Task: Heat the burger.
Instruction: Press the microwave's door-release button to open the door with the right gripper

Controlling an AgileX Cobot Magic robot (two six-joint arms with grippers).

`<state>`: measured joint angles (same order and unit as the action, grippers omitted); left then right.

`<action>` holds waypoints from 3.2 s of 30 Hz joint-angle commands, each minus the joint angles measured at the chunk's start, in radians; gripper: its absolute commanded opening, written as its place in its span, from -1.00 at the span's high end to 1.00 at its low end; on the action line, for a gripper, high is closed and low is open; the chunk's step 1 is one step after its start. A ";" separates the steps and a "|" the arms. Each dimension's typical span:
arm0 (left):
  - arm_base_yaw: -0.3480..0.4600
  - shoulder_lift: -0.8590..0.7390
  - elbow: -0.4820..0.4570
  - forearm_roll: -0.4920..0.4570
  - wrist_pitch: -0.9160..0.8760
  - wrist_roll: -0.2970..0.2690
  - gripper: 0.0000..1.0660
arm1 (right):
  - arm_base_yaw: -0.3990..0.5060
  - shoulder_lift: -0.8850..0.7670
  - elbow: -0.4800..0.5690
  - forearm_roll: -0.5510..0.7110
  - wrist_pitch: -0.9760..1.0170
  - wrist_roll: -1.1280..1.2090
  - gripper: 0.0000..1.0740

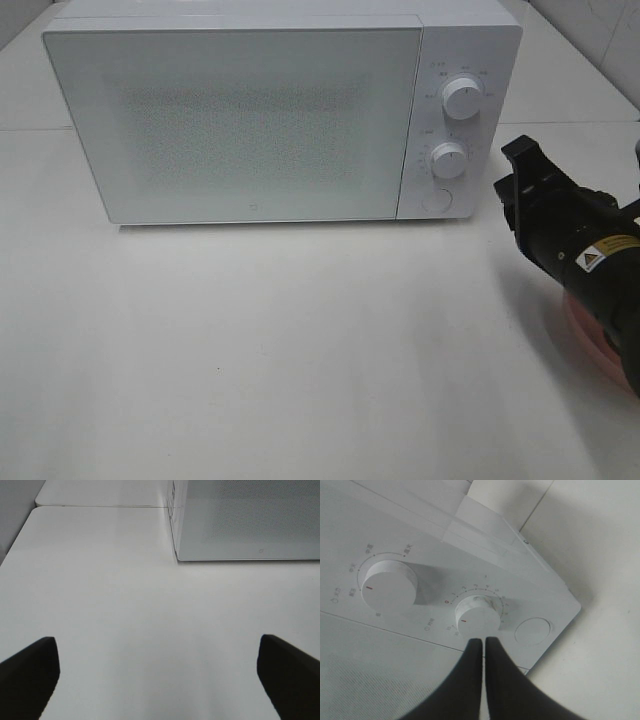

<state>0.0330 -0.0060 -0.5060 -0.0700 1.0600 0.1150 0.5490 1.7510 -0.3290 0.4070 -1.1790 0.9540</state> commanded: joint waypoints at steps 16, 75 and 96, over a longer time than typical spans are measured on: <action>0.002 -0.019 0.001 -0.004 -0.014 -0.005 -0.90 | 0.028 0.239 -0.252 0.003 0.104 0.338 1.00; 0.002 -0.019 0.001 -0.004 -0.014 -0.004 -0.90 | -0.025 0.399 -0.481 0.105 0.137 0.342 1.00; 0.002 -0.019 0.001 -0.004 -0.014 -0.004 -0.90 | -0.025 0.400 -0.496 0.076 0.027 0.346 1.00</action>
<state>0.0330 -0.0060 -0.5060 -0.0700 1.0600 0.1150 0.5360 2.1630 -0.7800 0.5360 -1.0170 1.3010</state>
